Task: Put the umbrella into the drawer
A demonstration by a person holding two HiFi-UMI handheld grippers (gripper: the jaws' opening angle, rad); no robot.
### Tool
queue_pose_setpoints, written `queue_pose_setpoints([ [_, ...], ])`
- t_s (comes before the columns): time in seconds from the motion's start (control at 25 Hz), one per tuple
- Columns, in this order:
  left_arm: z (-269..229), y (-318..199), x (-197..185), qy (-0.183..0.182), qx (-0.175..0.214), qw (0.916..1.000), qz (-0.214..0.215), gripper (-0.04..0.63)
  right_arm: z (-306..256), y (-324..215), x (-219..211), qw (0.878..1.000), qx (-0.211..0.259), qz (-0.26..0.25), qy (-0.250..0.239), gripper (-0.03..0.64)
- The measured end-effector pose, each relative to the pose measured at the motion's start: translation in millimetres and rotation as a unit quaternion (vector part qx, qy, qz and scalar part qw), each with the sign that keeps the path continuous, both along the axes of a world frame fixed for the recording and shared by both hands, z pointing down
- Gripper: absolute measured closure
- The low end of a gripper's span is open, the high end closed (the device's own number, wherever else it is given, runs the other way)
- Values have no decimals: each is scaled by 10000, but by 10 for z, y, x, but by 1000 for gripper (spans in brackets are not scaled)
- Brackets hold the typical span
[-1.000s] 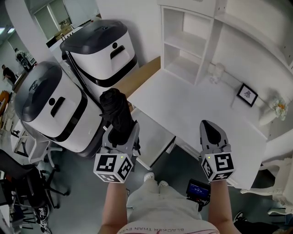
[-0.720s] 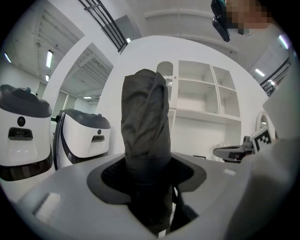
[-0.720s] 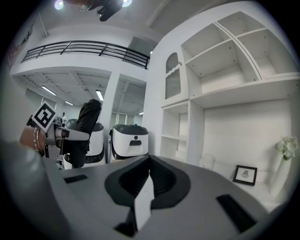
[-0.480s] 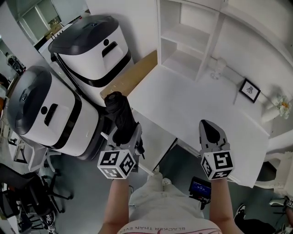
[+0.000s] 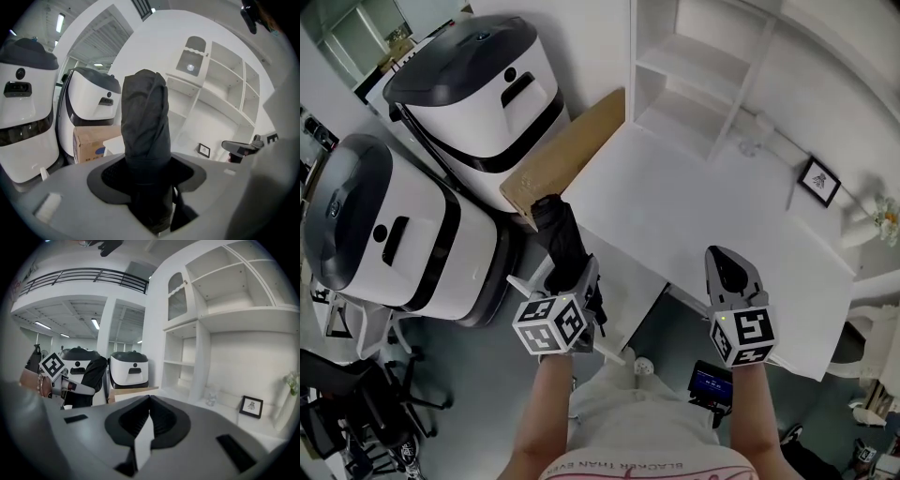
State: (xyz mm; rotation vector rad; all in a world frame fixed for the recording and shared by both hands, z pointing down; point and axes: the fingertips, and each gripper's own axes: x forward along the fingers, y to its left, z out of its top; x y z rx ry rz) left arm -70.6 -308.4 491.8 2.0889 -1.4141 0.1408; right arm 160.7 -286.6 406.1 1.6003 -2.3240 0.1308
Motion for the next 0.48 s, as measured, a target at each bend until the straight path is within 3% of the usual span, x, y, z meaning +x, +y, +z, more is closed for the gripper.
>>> queue_pose_setpoints([
  [0.48,827,-72,-65,460,-1383,9892,-165,347,226,-136,-196,9993,-304,133,162,609],
])
